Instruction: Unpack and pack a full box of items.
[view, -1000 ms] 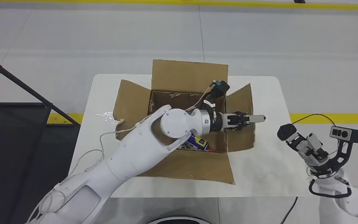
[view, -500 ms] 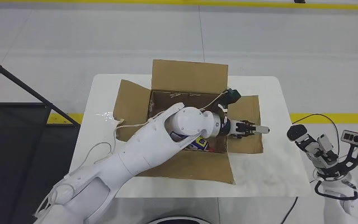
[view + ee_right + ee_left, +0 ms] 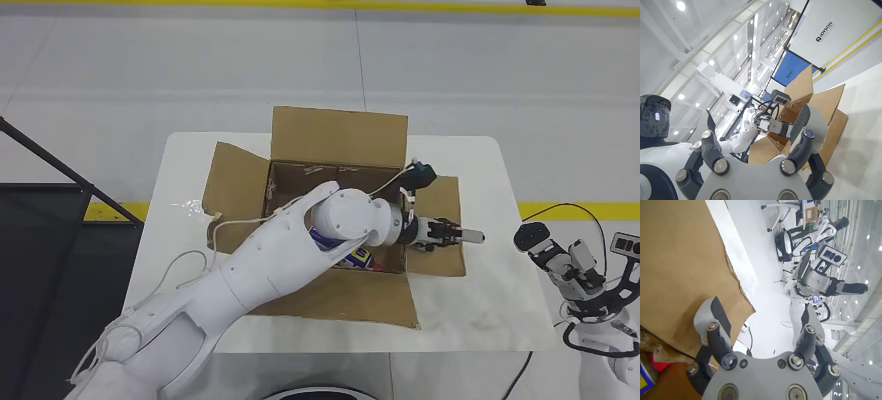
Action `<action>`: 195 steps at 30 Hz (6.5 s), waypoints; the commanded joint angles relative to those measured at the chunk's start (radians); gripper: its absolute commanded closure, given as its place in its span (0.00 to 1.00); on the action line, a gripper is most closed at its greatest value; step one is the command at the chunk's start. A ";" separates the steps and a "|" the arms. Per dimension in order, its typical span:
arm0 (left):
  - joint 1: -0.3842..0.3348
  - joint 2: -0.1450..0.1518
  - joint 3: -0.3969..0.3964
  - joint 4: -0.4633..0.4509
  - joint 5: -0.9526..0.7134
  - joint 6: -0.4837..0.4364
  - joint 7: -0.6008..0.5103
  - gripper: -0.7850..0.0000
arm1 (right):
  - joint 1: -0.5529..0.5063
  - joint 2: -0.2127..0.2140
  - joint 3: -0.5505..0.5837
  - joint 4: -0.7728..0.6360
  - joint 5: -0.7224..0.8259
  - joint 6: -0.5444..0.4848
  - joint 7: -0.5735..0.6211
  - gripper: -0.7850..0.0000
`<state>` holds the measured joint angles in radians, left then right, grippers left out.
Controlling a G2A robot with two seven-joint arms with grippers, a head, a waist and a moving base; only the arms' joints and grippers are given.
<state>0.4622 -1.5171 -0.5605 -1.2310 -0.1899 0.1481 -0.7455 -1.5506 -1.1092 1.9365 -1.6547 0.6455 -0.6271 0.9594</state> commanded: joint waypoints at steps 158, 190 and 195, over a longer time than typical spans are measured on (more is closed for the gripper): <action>1.128 0.319 -1.370 -1.119 0.052 0.124 0.117 0.00 | 0.878 -0.287 -1.221 0.422 -1.727 1.138 -0.033 0.41; 1.116 0.340 -1.342 -1.107 0.040 0.128 0.149 0.00 | 0.797 -0.278 -1.018 0.203 -1.747 0.946 0.077 1.00; 1.098 0.344 -1.336 -1.098 0.034 0.125 0.152 0.00 | 0.730 -0.253 -0.908 0.075 -1.692 0.849 0.096 1.00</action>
<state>1.5643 -1.1737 -1.8984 -2.3308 -0.1541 0.2740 -0.5940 -0.8070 -1.3667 1.0062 -1.5519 -1.0584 0.2400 1.0513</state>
